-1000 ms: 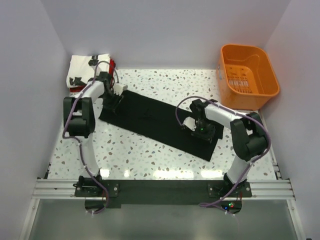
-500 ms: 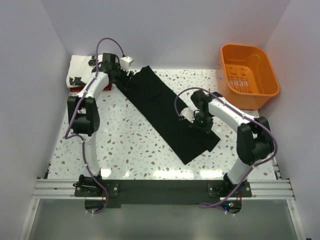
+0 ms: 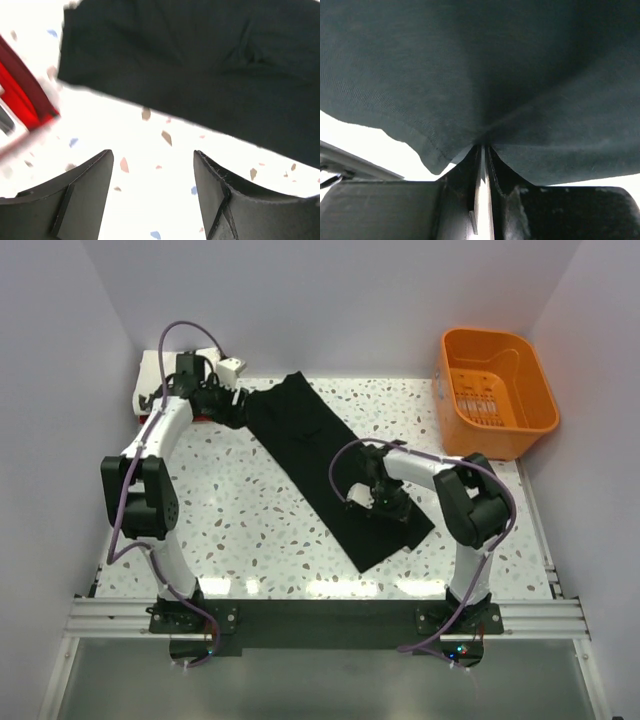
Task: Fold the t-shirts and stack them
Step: Fold the tshirt
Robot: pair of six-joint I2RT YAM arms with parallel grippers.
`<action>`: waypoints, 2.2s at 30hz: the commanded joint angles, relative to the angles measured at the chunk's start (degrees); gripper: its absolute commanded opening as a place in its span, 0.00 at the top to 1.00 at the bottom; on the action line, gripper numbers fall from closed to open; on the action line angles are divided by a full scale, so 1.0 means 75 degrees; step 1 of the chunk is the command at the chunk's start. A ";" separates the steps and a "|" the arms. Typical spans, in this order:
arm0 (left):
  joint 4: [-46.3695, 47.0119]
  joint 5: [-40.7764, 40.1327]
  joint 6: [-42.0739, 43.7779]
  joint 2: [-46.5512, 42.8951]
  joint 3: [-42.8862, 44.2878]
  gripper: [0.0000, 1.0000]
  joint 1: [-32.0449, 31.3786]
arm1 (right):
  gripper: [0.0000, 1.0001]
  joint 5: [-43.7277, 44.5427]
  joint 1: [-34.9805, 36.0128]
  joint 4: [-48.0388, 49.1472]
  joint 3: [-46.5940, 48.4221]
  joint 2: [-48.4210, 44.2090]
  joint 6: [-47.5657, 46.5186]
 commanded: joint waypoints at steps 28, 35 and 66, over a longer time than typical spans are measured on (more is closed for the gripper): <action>-0.0203 0.1029 -0.0933 0.1468 0.0074 0.53 -0.0495 | 0.82 -0.2686 0.0635 0.1627 0.5103 0.1490 0.2614; -0.0227 0.0514 -0.1015 0.2265 0.0579 0.61 -0.0519 | 0.88 -0.1571 0.0330 0.3400 0.6064 0.2755 0.3435; -0.0298 0.0911 -0.0489 0.2422 0.3020 0.10 -0.0320 | 0.54 -0.0092 -0.0256 0.4408 0.7744 0.3369 0.3518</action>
